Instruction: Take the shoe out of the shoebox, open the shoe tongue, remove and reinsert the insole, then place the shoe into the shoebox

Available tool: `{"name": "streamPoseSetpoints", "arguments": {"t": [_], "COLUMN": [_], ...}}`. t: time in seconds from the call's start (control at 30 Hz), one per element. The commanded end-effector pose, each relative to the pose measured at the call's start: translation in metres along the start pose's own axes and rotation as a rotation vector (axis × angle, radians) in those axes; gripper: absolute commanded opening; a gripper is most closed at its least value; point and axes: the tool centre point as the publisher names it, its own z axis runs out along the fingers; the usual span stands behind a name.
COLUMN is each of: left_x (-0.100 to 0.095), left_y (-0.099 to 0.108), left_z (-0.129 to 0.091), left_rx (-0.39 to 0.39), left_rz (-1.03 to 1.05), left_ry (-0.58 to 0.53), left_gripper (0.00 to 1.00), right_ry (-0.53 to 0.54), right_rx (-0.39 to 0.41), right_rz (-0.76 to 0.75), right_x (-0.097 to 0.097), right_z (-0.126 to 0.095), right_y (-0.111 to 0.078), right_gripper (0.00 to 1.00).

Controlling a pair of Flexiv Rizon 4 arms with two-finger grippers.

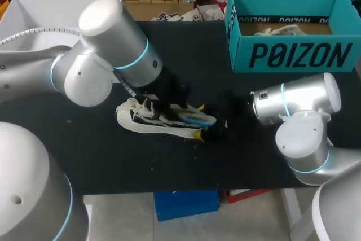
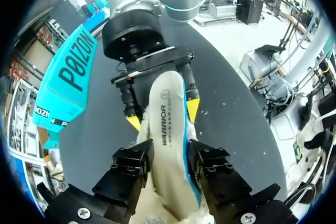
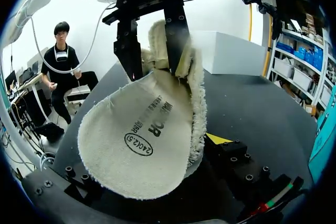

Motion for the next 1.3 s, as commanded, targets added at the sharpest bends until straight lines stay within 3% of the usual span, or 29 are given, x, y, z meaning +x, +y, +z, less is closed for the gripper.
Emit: {"name": "streamPoseSetpoints", "arguments": {"t": [0.03,0.33,0.63,0.7,0.83,1.0,1.3], "left_x": [-0.008,-0.017,-0.017,-0.017,-0.017,-0.013,-0.006], "left_y": [-0.007,-0.026,-0.033,-0.035,-0.036,-0.038,-0.043], "left_z": [0.014,0.024,0.032,0.032,0.031,0.019,-0.034], "left_rx": [0.007,0.017,0.014,0.012,0.006,0.032,0.183], "left_rz": [0.018,0.069,0.08,0.082,0.088,0.086,0.036], "left_ry": [0.004,0.003,0.016,0.017,0.016,0.023,0.068], "left_gripper": [0.42,0.39,0.38,0.0,0.0,0.0,0.0], "right_ry": [-0.001,-0.001,-0.001,-0.001,-0.001,-0.001,-0.001], "right_rx": [0.002,0.002,0.002,0.002,0.002,0.002,0.002], "right_rz": [0.001,0.001,0.001,0.001,0.001,0.001,0.001], "right_x": [0.0,0.0,0.0,0.0,0.0,0.0,0.0], "right_z": [0.004,0.004,0.004,0.004,0.004,0.004,0.004], "right_y": [-0.002,-0.002,-0.002,-0.002,-0.002,-0.002,-0.002], "right_gripper": [0.0,0.0,0.0,0.0,0.0,0.0,0.0]}}
